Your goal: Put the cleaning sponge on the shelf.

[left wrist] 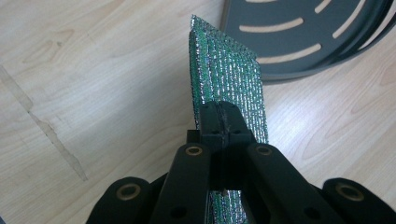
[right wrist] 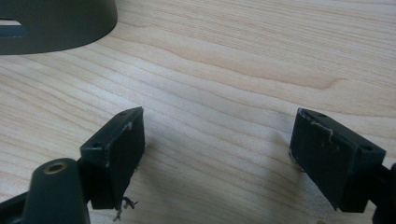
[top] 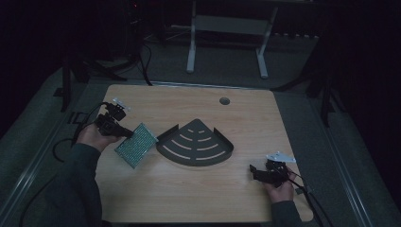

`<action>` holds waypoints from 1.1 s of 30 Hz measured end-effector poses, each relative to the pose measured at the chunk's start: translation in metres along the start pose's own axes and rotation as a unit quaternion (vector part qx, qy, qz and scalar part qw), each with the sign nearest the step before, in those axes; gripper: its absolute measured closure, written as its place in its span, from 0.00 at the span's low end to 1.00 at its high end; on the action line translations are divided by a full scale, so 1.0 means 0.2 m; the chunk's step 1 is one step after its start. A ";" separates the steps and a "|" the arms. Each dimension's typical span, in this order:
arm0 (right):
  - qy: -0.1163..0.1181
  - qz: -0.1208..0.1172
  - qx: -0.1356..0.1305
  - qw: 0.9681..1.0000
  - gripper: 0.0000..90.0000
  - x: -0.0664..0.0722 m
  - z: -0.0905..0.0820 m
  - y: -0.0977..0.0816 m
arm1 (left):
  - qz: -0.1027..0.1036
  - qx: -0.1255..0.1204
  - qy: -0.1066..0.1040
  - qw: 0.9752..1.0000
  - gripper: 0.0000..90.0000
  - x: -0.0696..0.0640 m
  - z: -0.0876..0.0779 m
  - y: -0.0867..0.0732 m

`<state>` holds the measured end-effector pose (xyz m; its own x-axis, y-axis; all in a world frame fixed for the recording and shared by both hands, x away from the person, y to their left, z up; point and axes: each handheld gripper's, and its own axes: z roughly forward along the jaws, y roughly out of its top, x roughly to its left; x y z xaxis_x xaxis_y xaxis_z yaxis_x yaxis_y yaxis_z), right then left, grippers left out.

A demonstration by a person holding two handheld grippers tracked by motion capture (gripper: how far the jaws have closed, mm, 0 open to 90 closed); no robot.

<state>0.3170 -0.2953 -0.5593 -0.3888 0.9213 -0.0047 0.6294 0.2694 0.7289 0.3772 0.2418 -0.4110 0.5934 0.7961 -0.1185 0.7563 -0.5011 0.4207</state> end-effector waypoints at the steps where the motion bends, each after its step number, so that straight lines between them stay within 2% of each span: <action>1: 0.000 0.000 0.000 1.000 0.20 0.00 0.00 0.00 | 0.003 0.002 0.000 1.000 1.00 0.00 0.00 0.01; 18: 0.000 0.000 0.000 1.000 0.20 0.00 0.00 0.00 | 0.026 0.001 0.000 1.000 1.00 -0.06 0.02 0.11; 33: 0.000 0.000 0.000 1.000 0.19 0.00 0.00 0.00 | 0.036 0.000 -0.004 0.999 1.00 -0.10 0.03 0.19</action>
<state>0.3170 -0.2952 -0.5593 -0.3898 0.9209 -0.0046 0.6293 0.2700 0.7287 0.3967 0.2051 -0.3984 0.6487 0.7552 -0.0942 0.7110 -0.5573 0.4288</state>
